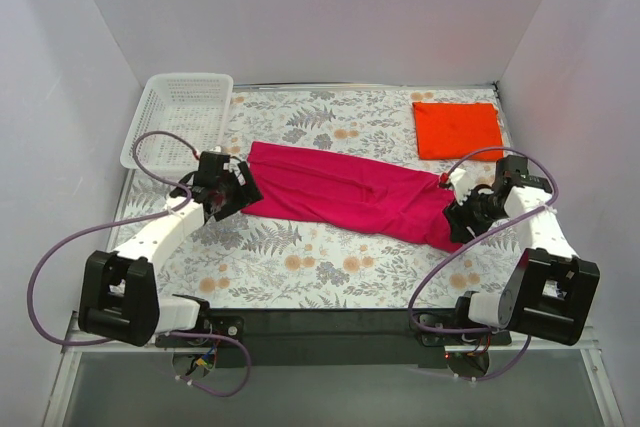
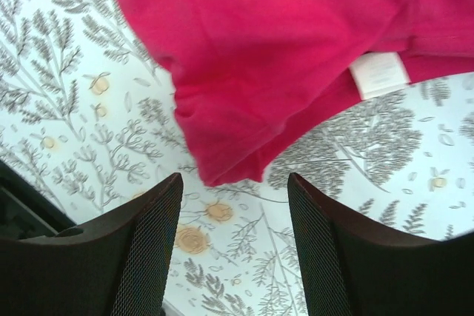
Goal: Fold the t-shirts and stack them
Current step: Fold the tshirt
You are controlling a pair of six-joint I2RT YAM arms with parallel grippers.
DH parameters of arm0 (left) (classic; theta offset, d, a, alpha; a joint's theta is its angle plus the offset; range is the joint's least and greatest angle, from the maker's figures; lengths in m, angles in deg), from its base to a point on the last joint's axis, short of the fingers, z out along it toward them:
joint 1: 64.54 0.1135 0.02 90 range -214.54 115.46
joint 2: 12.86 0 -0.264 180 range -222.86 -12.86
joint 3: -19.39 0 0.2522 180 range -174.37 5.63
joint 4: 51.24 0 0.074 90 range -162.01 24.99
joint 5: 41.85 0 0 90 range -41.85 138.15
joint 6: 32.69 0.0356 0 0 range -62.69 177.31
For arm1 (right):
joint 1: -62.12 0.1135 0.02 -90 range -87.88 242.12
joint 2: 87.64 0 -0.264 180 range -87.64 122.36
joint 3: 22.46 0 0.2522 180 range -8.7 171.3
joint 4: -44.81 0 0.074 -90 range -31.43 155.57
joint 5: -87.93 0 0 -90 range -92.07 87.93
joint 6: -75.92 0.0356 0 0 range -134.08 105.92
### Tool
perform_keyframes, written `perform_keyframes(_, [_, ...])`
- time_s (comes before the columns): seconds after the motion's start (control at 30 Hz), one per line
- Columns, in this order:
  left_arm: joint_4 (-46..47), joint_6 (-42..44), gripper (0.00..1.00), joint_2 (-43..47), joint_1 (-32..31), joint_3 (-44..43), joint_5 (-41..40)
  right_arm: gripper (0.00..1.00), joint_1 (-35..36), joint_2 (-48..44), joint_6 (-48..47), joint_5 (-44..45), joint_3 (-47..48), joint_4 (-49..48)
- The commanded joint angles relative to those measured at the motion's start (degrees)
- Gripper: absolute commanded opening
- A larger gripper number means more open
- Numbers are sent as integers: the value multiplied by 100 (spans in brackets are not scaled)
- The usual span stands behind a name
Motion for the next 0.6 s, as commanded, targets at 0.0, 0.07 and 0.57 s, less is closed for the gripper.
perform_keyframes(0.0, [64,-441,75,33,340,317,-59,55,-16,-75,-349,-1,-87,417])
perform_keyframes(0.07, [39,-520,75,-212,463,247,-58,55,-17,75,-314,60,-78,417])
perform_keyframes(0.57, [145,-978,55,-1259,727,-175,276,48,-34,646,-348,-221,-175,224])
